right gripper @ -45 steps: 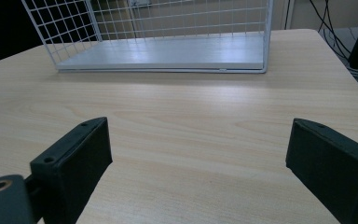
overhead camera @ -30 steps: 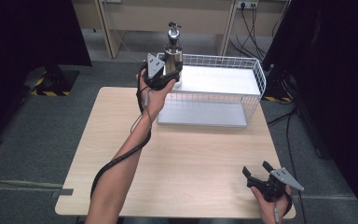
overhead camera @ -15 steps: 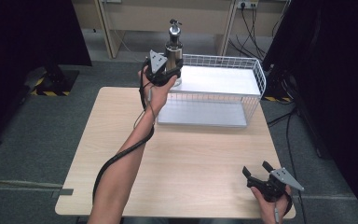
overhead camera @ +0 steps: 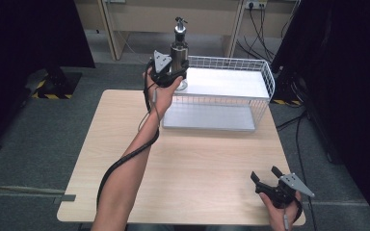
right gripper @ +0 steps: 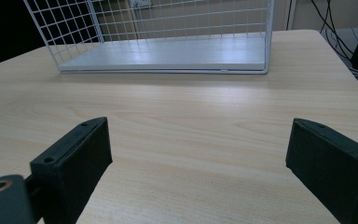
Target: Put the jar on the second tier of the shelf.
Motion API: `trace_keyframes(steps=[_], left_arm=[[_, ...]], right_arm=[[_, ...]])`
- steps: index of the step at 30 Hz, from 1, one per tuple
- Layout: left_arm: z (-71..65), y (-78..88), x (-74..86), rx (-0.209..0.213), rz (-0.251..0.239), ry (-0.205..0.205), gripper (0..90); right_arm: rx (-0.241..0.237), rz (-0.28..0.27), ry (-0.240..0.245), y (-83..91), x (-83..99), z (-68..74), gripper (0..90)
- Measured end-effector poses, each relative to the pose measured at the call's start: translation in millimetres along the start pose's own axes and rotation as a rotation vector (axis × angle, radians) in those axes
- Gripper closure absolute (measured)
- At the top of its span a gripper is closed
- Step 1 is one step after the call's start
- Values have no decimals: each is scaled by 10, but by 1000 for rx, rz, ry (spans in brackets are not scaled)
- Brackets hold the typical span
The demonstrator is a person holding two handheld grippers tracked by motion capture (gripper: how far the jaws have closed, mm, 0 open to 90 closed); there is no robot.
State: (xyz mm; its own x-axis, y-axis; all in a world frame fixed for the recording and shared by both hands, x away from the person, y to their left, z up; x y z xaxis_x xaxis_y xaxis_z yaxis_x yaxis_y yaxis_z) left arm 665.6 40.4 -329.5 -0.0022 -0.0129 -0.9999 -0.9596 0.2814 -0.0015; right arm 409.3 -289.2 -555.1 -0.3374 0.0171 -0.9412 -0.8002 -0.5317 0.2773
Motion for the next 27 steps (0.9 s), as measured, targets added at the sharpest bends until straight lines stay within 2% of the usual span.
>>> trace_keyframes(steps=[14, 16, 18, 21, 27], left_arm=[[6, 0, -30, 6, 11, 0, 334], [14, 1, -52, 1, 15, 17, 295], [23, 3, -64, -7, 22, 27, 219], [18, 16, -64, -9, 27, 15, 150], [24, 46, -74, -11, 30, 17, 102]], right_arm=[[1, 0, 0, 0, 0, 1, 71], [1, -1, 1, 1, 0, 0, 71], [1, -1, 2, 1, 0, 0, 70], [2, -1, 2, 2, 0, 1, 71], [4, -1, 7, 1, 0, 3, 71]])
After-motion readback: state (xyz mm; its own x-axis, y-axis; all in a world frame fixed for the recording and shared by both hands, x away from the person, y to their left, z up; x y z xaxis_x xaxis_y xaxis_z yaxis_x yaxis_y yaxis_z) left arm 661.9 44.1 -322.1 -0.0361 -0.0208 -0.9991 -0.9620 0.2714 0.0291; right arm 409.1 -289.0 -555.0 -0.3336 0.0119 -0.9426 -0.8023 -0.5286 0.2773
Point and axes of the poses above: each handheld gripper's, and its own axes: y roughly backward along the jaws, x roughly out of its underside, z roughly to its left, the point moved 10 cm from there along -y, roughly forward along the jaws, and after that the axes turned 11 degrees about -x, right-handed, at the moved point
